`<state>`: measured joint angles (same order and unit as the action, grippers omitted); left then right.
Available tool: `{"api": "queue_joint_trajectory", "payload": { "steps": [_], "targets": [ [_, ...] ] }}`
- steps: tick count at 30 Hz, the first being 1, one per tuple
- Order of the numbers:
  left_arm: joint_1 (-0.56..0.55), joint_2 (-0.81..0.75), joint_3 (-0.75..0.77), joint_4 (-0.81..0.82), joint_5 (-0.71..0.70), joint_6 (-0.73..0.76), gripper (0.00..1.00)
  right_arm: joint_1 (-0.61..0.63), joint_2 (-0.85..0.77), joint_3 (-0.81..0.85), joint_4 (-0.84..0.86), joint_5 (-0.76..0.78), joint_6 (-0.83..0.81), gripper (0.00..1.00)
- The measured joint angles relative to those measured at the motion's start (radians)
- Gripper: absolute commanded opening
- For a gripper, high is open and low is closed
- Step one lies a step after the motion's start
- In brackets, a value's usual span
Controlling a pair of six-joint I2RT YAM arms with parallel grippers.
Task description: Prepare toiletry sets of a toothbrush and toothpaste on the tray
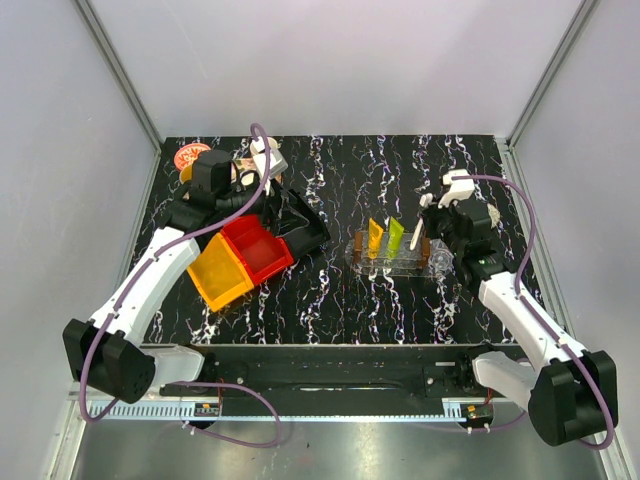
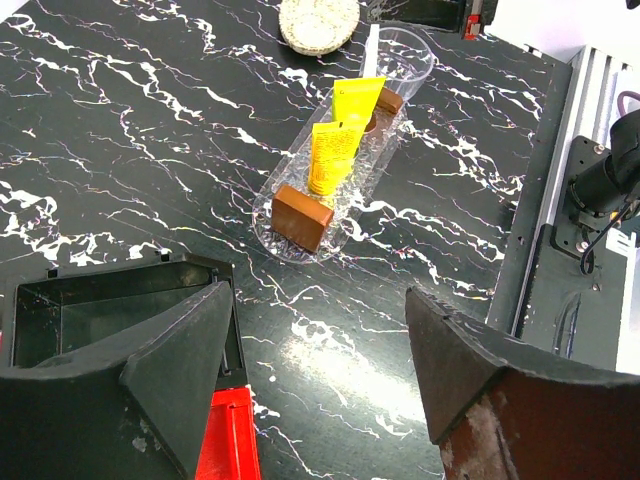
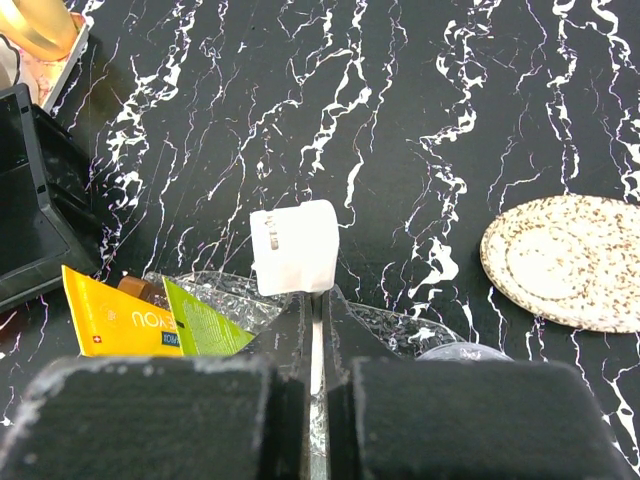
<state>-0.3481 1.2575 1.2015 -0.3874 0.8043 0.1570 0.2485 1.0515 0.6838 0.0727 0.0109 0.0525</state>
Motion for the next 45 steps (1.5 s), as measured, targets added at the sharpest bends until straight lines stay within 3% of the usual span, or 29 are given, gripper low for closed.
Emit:
{"api": "queue_joint_trajectory", "payload": {
  "steps": [45],
  "targets": [
    [0.003,0.000,-0.002,0.000,0.007,0.000,0.74,-0.010,0.066,-0.072,0.097,-0.048,-0.006,0.00]
  ]
}}
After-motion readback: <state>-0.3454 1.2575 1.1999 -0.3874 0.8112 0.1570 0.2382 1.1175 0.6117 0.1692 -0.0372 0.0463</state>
